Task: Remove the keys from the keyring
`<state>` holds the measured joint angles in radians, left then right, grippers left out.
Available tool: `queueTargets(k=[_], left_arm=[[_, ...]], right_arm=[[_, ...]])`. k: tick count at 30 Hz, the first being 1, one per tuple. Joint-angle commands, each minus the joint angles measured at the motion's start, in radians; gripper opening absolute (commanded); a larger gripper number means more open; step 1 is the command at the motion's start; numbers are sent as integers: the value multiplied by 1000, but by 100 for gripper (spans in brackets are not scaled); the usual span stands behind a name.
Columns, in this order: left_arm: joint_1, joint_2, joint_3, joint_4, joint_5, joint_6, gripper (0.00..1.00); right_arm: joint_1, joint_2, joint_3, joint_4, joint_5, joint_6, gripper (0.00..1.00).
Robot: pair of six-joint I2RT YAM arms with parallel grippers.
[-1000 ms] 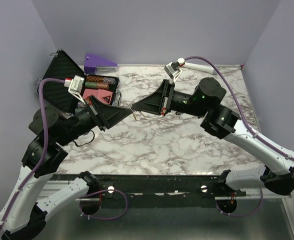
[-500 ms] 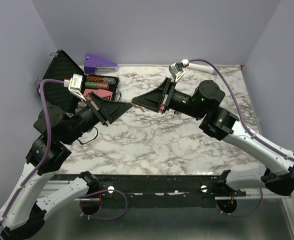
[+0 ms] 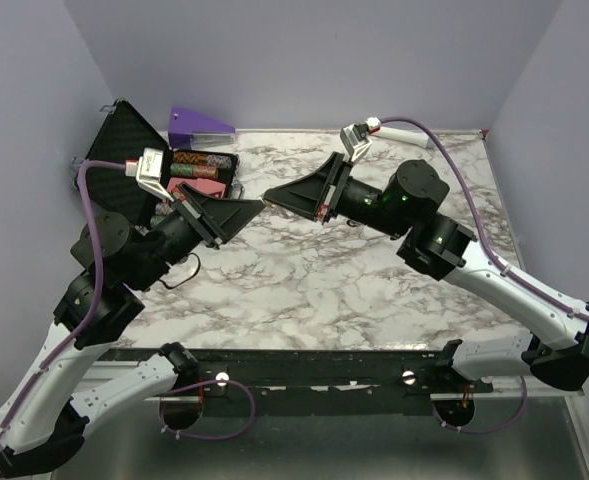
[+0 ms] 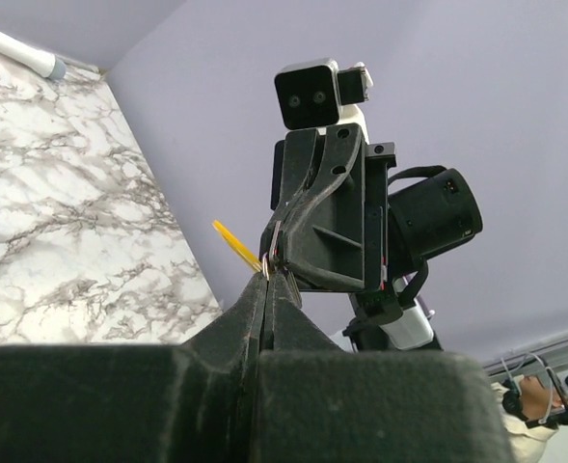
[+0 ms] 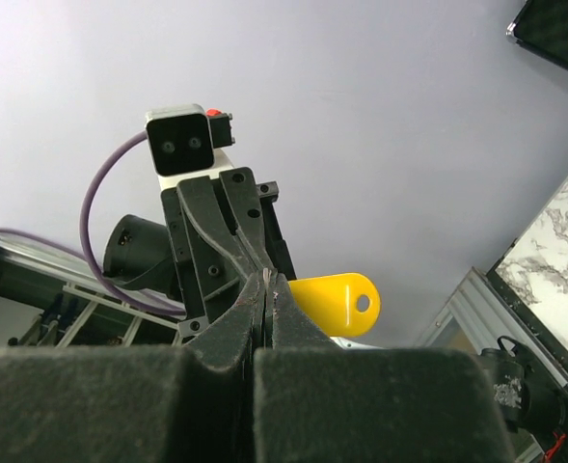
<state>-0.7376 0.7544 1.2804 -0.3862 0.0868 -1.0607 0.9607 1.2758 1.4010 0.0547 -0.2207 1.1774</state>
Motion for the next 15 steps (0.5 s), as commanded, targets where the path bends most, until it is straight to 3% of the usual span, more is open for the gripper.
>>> queueTargets(k=[1, 5, 7, 15], left_arm=[[-20, -32, 14, 86, 10, 25, 12], [-20, -49, 25, 41, -1, 74, 51], [-20, -56, 36, 9, -7, 97, 61], [-20, -76, 77, -104, -25, 163, 76]], right_arm=[[1, 34, -23, -121, 66, -45, 1], [0, 39, -4, -144, 63, -68, 1], [0, 40, 6, -156, 63, -82, 1], [1, 45, 7, -158, 47, -102, 1]])
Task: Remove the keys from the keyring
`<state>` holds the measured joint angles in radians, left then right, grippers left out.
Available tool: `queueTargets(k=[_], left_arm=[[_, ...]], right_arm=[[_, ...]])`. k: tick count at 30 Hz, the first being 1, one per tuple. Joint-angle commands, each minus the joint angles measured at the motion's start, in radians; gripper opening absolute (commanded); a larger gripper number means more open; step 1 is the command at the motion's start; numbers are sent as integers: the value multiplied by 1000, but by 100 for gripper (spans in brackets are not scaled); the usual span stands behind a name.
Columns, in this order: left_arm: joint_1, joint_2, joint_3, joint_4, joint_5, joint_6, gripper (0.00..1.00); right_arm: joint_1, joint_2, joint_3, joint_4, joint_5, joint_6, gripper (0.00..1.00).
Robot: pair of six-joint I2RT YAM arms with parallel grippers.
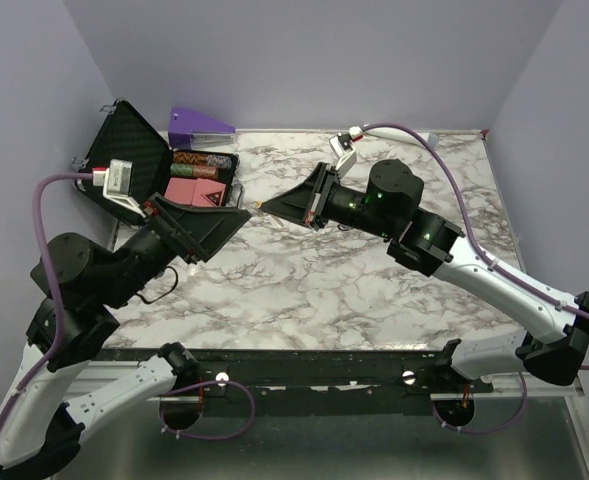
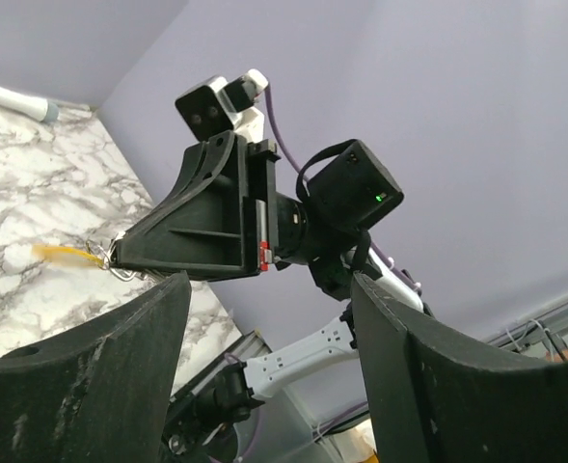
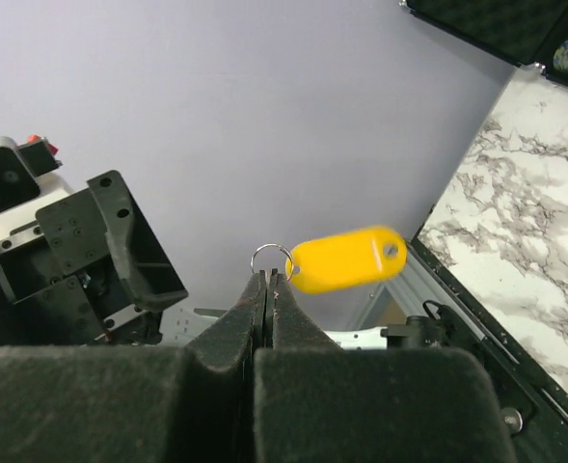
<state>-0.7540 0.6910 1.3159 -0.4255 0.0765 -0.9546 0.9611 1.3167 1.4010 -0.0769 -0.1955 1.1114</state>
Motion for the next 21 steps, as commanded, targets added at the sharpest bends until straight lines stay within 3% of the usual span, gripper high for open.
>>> queueTargets(k=[1, 7, 12, 17, 21], left_arm=[[-4, -13, 48, -79, -17, 62, 76], [-4, 8, 121, -172, -14, 178, 79], [-2, 114, 324, -363, 26, 368, 83], [4, 194, 468, -519, 45, 465, 82], [34, 242, 520, -590, 95, 497, 76]], right_arm=[[1, 7, 10, -26, 19, -39, 1], [-4, 29, 36, -24, -44, -79, 1], [-7, 52, 84, -83, -136, -153, 1], [-5, 72, 168, -167, -232, -249, 1], [-7, 91, 248, -240, -275, -309, 1]])
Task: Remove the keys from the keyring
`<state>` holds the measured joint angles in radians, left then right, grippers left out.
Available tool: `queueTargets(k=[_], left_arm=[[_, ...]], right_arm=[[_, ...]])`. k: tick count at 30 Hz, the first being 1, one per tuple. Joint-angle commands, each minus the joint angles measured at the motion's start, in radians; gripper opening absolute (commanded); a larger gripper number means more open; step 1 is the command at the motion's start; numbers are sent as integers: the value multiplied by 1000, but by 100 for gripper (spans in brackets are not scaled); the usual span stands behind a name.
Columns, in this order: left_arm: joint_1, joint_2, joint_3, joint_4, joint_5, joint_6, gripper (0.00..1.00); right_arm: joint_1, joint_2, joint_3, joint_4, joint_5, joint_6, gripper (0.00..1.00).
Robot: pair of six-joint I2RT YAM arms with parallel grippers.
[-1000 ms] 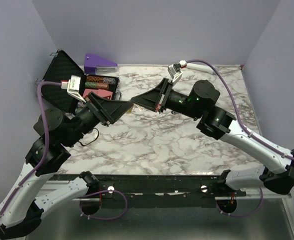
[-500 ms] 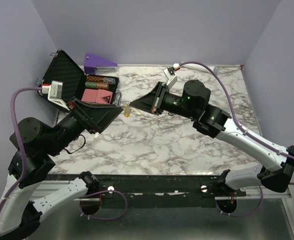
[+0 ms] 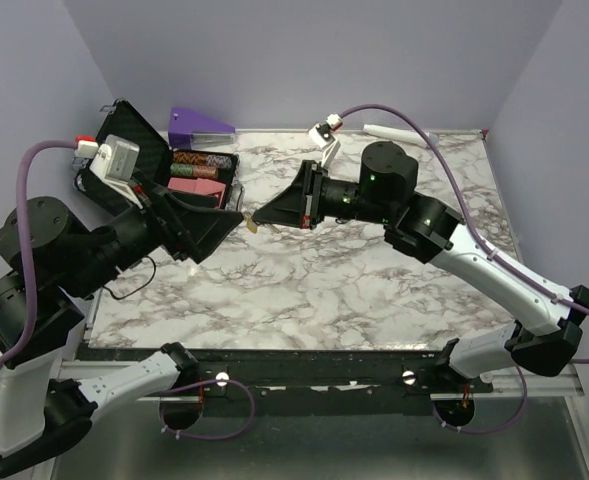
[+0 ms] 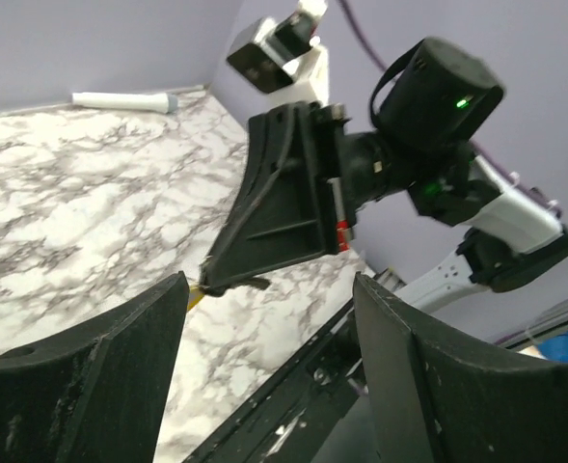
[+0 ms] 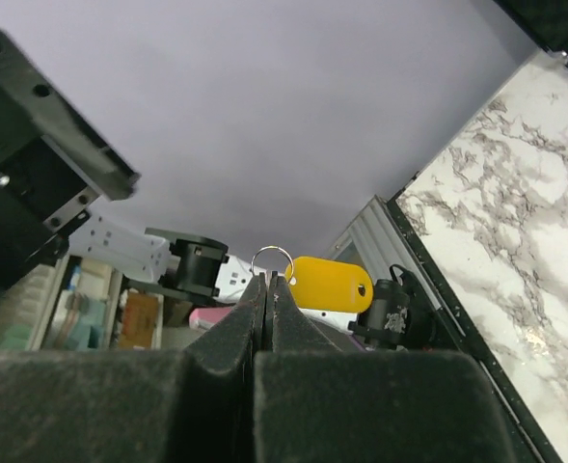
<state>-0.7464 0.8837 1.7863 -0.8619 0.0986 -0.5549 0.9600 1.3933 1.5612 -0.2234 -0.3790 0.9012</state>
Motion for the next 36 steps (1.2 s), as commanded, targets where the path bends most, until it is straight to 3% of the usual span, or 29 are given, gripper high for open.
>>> queueTargets(k=[1, 5, 8, 14, 19, 31, 36], left_arm=[[39, 55, 54, -158, 119, 101, 75], [117, 92, 61, -161, 312, 75, 74], [153, 119, 61, -140, 438, 46, 67], [206, 153, 87, -98, 575, 0, 62], [228, 182, 119, -134, 578, -16, 55], [239, 161, 68, -101, 592, -56, 50], [240, 150, 42, -88, 592, -71, 41]], right_arm=[[-4, 21, 111, -106, -100, -111, 1], [-6, 24, 158, -145, -132, -149, 1], [-4, 27, 186, -166, -155, -176, 1], [-6, 24, 232, -214, -156, -214, 1], [-4, 6, 223, -208, -141, -214, 1], [-6, -34, 194, -192, -132, -206, 1], [-6, -48, 171, -171, -143, -193, 1]])
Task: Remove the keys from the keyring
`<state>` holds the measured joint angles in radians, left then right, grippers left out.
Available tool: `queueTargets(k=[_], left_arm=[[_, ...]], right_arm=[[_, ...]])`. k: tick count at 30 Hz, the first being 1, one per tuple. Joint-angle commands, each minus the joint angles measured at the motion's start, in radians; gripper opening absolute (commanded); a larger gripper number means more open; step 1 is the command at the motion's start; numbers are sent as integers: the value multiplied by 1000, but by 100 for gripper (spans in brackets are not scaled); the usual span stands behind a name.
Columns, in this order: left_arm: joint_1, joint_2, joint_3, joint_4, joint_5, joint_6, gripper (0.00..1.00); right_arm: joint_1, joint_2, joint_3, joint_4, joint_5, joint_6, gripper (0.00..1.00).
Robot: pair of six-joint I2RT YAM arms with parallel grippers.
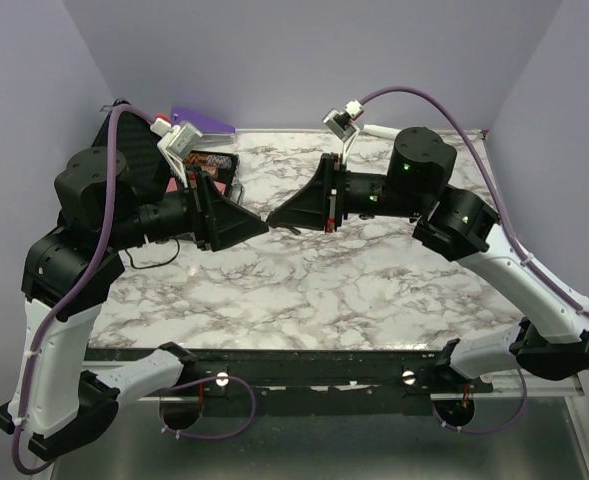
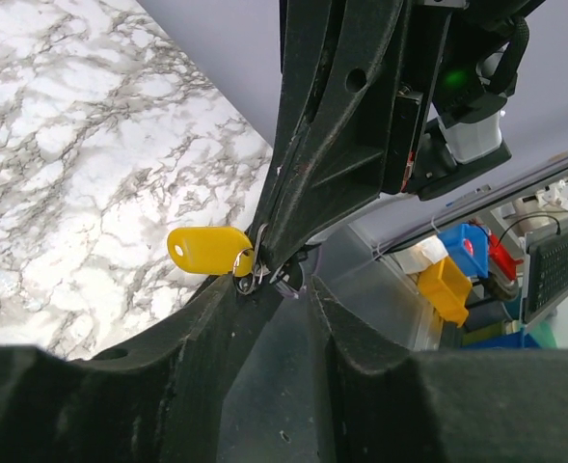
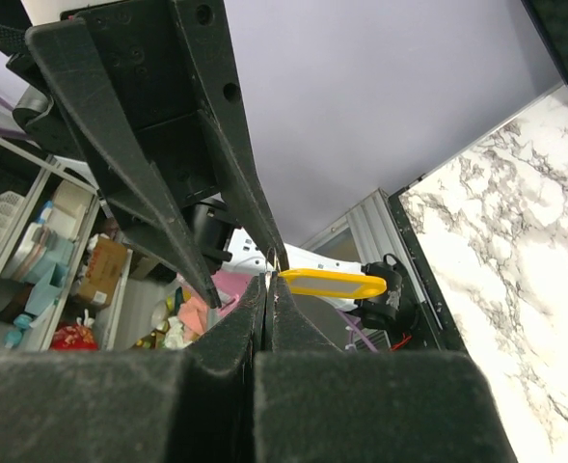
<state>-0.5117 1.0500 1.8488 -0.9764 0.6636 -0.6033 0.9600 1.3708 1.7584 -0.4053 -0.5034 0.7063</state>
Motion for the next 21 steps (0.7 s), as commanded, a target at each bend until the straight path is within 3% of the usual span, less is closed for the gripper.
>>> queueTargets(k=[1, 6, 12, 21], left_arm=[[6, -19, -25, 33, 28, -24, 39], [6, -18, -33, 47, 25, -30, 38], [13, 21, 36, -27, 28, 26, 48], [29, 57, 109, -136, 171, 120, 49]], right_arm=[[-4, -30, -31, 16, -23, 2, 1], [-6, -36, -40, 23, -56, 9, 1], [-6, -39, -42, 36, -129, 10, 1], [-4, -59, -33, -12, -195, -17, 1]])
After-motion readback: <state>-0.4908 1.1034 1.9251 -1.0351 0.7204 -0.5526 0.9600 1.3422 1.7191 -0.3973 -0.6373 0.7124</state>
